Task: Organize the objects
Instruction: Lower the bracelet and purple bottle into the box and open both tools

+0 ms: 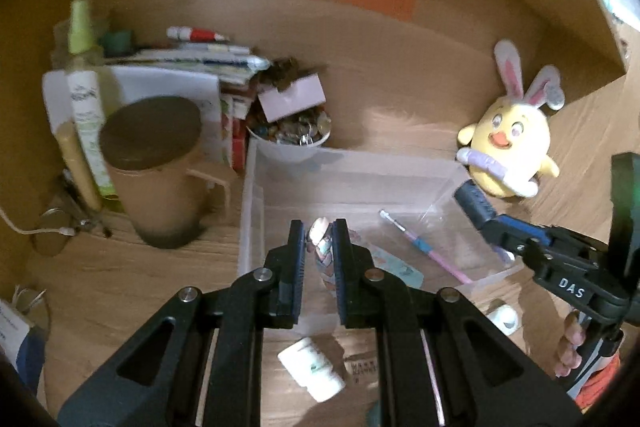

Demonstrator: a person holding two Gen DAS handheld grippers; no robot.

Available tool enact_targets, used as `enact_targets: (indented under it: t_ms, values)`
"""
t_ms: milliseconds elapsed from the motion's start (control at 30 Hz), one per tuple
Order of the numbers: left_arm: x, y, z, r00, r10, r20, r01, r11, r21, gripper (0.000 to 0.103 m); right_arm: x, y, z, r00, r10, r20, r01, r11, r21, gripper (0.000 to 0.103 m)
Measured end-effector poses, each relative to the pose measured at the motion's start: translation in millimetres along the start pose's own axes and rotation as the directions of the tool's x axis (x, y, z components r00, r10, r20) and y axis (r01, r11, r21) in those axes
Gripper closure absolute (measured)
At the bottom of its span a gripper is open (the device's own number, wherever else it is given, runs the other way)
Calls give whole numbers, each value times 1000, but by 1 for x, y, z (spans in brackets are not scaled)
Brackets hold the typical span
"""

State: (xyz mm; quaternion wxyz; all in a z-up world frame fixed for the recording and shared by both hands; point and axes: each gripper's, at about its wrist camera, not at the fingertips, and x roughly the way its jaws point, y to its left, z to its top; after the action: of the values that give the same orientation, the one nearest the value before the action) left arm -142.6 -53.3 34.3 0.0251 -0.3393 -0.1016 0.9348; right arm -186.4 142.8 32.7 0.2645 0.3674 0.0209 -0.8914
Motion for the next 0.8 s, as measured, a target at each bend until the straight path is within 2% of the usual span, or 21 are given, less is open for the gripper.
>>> enact_targets:
  t_ms: [133, 267, 500, 633, 700, 800]
  values:
    - [22, -4, -1, 999, 28, -44, -27, 999, 21, 91, 24, 2, 0, 999, -2, -51, 1, 1000, -17, 82]
    - [35, -3, -3, 997, 23, -79, -21, 1000, 23, 91, 35, 8, -2, 997, -5, -78, 0, 998, -59, 82]
    - [33, -9, -8, 996, 17, -90, -12, 999, 49, 90, 43, 17, -2, 994, -19, -105, 8, 995, -104, 82]
    - [23, -12, -9, 997, 16, -76, -11, 998, 58, 72, 38, 15, -1, 993, -8, -116, -3, 996, -91, 79]
    - [14, -14, -10, 998, 19, -59, -15, 998, 68, 64, 30, 13, -2, 994, -3, -106, -6, 996, -85, 72]
    - [0, -15, -10, 999, 25, -28, -23, 997, 71, 45, 15, 12, -4, 997, -17, -72, 11, 996, -85, 67]
